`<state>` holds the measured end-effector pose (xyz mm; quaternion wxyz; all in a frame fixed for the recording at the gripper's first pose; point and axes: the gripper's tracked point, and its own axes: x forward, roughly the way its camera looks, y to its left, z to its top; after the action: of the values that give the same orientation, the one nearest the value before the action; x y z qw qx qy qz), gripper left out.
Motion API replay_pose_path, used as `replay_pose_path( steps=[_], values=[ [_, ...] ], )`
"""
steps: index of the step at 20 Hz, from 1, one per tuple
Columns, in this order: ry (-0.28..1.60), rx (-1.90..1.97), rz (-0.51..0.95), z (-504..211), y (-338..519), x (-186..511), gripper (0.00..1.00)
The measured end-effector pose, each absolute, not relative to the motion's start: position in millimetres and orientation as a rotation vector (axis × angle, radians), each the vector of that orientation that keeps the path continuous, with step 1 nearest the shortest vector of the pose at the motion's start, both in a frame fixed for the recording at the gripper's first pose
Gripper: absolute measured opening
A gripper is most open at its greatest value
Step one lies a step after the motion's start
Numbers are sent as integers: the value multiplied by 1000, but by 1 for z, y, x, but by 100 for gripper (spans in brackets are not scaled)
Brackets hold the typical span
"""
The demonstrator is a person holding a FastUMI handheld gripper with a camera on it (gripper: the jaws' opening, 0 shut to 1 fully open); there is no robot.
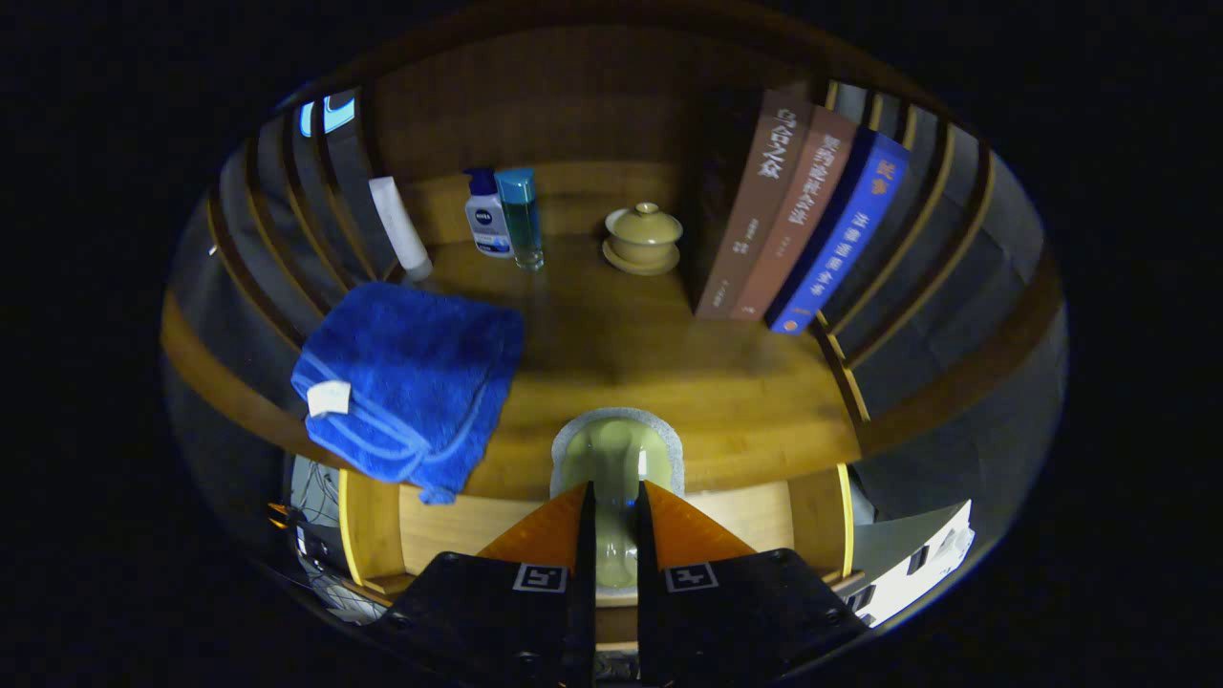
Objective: Pull open the drawer, take out the items inside it, and place them on the countertop above the cabinet.
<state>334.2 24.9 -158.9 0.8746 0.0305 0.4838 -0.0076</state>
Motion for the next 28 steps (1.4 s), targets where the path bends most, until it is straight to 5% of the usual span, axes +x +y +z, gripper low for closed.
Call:
replay_pose_path(
  steps=[10, 23, 28],
  values=[
    [1072, 81, 44, -205, 22, 403, 22],
    [868, 24, 17, -170, 16, 370, 99],
    [650, 25, -3, -147, 11, 323, 99]
  ],
)
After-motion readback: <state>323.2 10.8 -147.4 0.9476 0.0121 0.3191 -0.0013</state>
